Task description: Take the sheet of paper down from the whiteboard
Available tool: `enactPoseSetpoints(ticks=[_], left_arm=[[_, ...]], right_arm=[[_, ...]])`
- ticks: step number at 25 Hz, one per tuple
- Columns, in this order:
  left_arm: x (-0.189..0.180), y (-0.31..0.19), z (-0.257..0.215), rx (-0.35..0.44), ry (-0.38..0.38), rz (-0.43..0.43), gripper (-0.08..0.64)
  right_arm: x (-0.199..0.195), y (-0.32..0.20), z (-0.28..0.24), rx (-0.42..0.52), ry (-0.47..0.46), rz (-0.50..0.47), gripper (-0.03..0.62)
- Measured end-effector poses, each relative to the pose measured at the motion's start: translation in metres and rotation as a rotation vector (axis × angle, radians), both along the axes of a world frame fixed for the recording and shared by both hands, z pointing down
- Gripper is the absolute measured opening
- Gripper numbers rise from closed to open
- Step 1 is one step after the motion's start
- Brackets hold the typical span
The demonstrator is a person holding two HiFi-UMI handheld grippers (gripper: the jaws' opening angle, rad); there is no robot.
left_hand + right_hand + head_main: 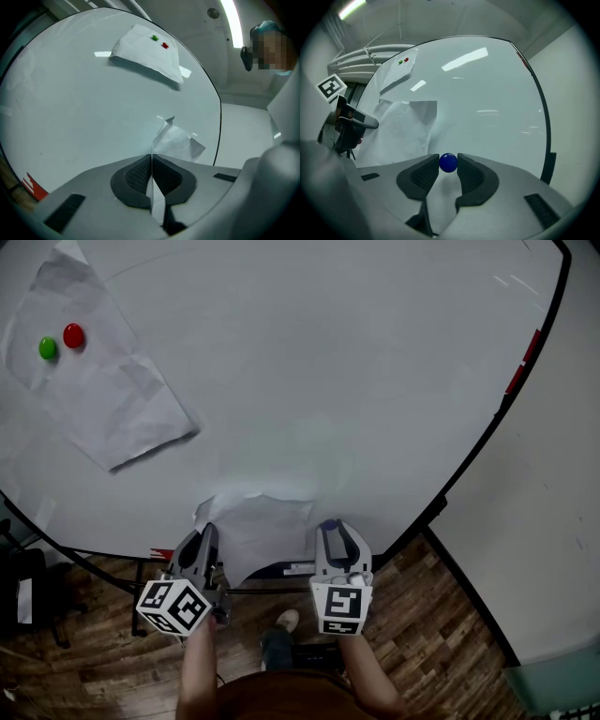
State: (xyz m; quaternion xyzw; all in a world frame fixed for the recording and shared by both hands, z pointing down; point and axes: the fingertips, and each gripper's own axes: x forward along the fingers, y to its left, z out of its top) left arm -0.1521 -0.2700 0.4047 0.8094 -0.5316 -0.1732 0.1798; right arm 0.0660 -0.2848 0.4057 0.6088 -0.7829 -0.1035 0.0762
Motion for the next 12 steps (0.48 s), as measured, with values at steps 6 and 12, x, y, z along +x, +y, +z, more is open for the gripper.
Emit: enactPoseSetpoints(ticks=[6,12], left_arm=[[-0.0003,-0.0010,0.0004,0.005,0.001,0.007,0.025],[0.0000,-0.0019,-0.0028,0.014,0.004,0.011,0.025]], right_arm=[[0.0017,-0.0010,0.0010,0.002,0.006,0.014,0.135],[0.0007,-0.0005,0.0001,0.005,0.006,0.018,0.135]])
